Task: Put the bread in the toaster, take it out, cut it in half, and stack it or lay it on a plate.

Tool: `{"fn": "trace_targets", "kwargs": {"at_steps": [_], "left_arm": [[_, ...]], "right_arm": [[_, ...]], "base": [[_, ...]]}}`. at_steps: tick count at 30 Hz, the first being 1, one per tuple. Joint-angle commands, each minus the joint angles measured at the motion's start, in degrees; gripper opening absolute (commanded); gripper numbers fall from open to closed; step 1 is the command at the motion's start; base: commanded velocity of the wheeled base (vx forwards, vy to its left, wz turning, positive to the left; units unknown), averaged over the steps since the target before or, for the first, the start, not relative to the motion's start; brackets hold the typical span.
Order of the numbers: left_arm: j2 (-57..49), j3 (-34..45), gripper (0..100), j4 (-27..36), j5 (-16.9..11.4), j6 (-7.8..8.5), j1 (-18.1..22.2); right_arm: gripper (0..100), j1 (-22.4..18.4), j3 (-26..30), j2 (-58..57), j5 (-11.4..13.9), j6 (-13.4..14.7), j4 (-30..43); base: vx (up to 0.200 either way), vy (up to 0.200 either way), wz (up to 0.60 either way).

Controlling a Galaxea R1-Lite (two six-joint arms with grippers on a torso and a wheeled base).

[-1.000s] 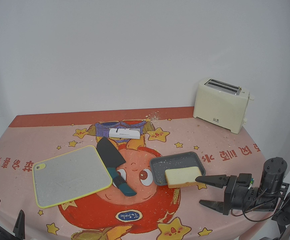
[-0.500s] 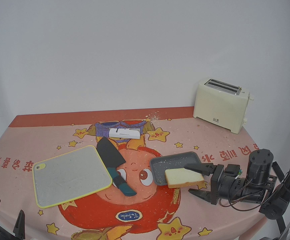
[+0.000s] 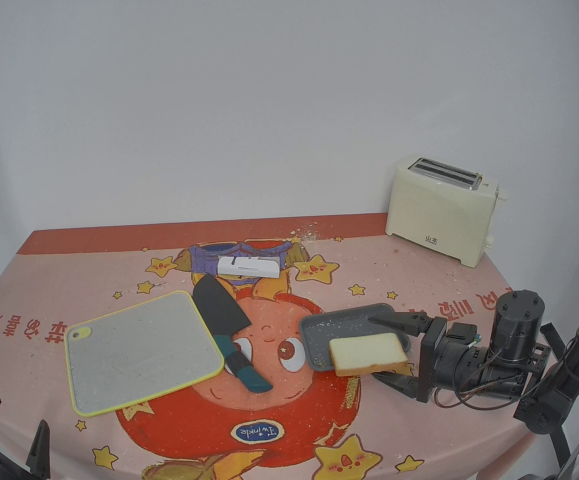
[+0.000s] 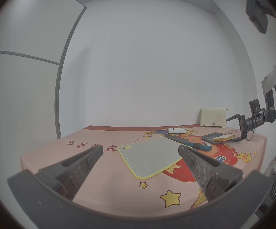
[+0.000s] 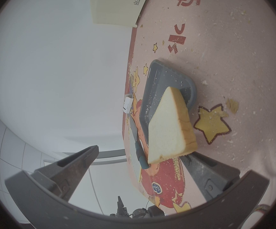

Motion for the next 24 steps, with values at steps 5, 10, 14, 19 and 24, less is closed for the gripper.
{"fn": "trace_targets", "kwargs": {"at_steps": [5,10,14,19,24], "left_arm": [[-0.1,1.0,100,0.0,0.0,-0.04,0.1],[-0.1,1.0,100,0.0,0.0,-0.04,0.1],[-0.1,1.0,100,0.0,0.0,-0.04,0.0],[-0.1,1.0,100,0.0,0.0,-0.04,0.1],[-0.1,1.0,100,0.0,0.0,-0.04,0.1]], "right_arm": [[100,-0.6,-1.5,0.7,0.0,-0.1,0.6],[100,-0.6,-1.8,1.3,0.0,-0.1,0.6],[100,-0.6,-1.7,1.5,0.0,-0.1,0.6],[0,-0.5,-0.8,5.4,0.0,-0.3,0.7],[0,-0.5,-0.8,7.0,-0.2,-0.2,-0.3]], "base": [[0.000,0.000,0.00],[0.000,0.000,0.00],[0.000,0.000,0.00],[0.000,0.000,0.00],[0.000,0.000,0.00]]}}
